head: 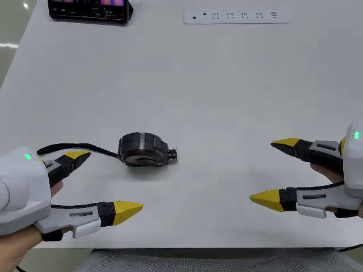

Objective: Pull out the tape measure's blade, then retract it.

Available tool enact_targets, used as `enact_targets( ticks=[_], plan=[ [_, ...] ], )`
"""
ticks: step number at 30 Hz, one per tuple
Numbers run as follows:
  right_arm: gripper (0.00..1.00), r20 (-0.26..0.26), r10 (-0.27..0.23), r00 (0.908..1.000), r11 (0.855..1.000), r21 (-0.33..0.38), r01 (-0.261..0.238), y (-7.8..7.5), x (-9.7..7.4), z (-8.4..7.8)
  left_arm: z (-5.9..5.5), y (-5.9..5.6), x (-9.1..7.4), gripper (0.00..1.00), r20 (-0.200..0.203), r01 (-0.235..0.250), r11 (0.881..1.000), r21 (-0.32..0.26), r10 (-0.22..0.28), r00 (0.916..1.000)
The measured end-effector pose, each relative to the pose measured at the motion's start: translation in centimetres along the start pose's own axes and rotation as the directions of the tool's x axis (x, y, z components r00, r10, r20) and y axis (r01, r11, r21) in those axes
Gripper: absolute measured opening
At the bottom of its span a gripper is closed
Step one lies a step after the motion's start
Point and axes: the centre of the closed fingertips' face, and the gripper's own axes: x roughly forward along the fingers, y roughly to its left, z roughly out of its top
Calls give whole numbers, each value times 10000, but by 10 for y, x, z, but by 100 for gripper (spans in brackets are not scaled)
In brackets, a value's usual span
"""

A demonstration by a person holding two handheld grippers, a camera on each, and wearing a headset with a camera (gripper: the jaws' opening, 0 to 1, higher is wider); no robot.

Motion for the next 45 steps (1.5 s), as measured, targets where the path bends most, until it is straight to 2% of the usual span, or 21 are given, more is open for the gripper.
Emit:
enact_targets(
  ticks=[10,25,29,36,45],
  plan=[
    [68,114,190,9998,9997,-145,-189,-3,12,7,5,6,8,89,-123,62,9993,378,-58,9999],
    [68,-18,815,9967,9935,-797,-814,-6,40,18,14,16,27,80,-623,716,9894,1260,-641,9960],
    [68,-111,980,9951,9909,-912,-987,-6,49,19,14,18,34,79,-883,904,9832,1585,-771,9931],
    [67,-261,1249,9918,9862,-1063,-1270,-7,58,19,14,25,42,73,-1211,1218,9763,1787,-1011,9875],
    [66,-459,1541,9870,9795,-1238,-1587,-7,70,20,9,26,50,67,-1816,1722,9609,2169,-1336,9743]
  ],
)
